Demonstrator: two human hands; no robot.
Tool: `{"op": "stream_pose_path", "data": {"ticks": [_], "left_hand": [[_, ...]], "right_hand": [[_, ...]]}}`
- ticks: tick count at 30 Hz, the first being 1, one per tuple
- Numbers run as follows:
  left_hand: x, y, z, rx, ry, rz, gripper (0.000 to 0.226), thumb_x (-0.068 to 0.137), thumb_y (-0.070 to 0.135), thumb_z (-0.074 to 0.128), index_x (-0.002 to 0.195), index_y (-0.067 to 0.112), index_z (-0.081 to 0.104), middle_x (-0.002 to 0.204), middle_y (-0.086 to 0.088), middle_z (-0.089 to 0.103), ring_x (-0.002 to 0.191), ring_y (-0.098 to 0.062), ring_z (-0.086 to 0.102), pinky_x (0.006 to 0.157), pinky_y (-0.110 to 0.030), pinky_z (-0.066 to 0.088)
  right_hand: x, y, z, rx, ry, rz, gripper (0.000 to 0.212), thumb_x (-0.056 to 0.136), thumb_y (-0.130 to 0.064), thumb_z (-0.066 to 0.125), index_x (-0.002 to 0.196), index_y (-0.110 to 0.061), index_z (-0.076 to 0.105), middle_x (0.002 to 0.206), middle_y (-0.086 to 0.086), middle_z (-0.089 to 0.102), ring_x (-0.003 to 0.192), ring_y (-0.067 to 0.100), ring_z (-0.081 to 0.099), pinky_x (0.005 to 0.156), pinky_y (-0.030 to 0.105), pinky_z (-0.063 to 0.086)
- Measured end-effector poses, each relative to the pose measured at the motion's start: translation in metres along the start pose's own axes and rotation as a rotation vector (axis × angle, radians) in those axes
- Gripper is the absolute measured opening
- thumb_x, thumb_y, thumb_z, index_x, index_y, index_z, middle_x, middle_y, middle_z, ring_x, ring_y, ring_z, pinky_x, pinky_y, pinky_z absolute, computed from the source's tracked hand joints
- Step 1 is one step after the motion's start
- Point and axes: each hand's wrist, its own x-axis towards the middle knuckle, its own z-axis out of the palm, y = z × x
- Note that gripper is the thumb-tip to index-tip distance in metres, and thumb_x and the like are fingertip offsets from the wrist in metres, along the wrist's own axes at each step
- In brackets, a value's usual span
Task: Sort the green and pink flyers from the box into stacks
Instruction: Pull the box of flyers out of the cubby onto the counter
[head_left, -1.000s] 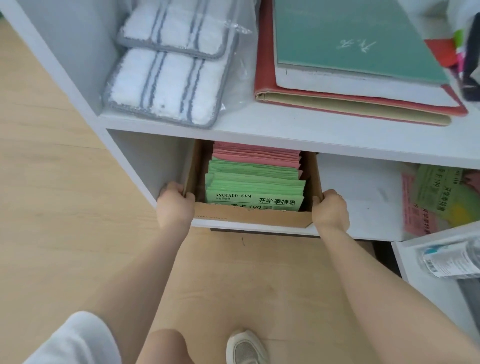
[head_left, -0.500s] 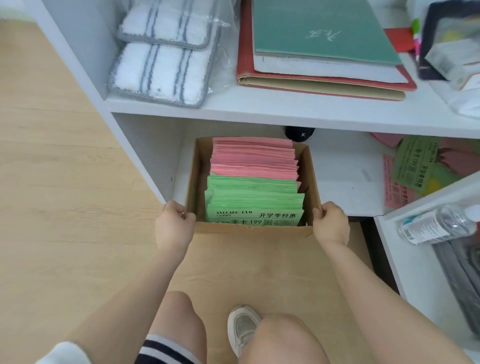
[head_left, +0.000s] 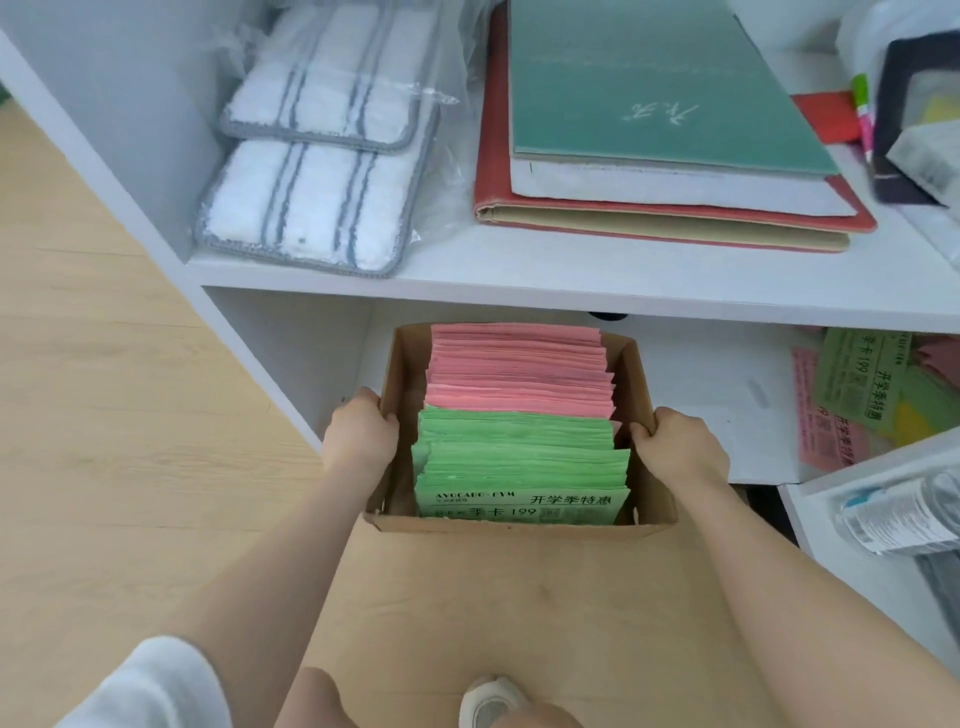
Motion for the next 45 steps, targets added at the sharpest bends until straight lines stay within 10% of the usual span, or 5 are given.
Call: {"op": "stream_pose_path", "data": {"ticks": [22,33,45], "left_hand": [[-0.041,-0.011,-0.011,-0.092,0.074,0.016,0.018,0.088,0.011,0.057,0.082,0.005,0.041,0.074,-0.013,0.05,0.071,-0.034,0.048,0.059,-0.034,0.033],[-0.206,0.06,-0.2,0.066,-0.201,0.06,0.012,0.089,0.016,0.054,0.085,0.008,0.045,0.09,-0.02,0.064,0.088,-0.038,0.058,0.063,-0.035,0.038],[-0.378,0.177,-0.34,0.138,-0.306,0.547,0.02,0.089,0.02,0.056,0.1,0.003,0.054,0.097,-0.019,0.063,0.098,-0.039,0.057,0.071,-0.038,0.042]], "right_hand": [[-0.05,0.012,-0.005,0.329,0.107,0.157,0.016,0.089,-0.019,0.055,0.081,-0.005,0.051,0.081,0.015,0.062,0.071,0.033,0.052,0.059,0.031,0.036],[-0.258,0.025,-0.209,0.289,-0.017,0.345,0.017,0.088,-0.014,0.057,0.079,-0.01,0.043,0.088,0.02,0.063,0.086,0.039,0.057,0.061,0.033,0.034],[-0.515,0.074,-0.395,0.368,0.246,0.731,0.016,0.09,-0.02,0.055,0.095,-0.005,0.056,0.097,0.017,0.064,0.09,0.036,0.057,0.068,0.033,0.039]]}}
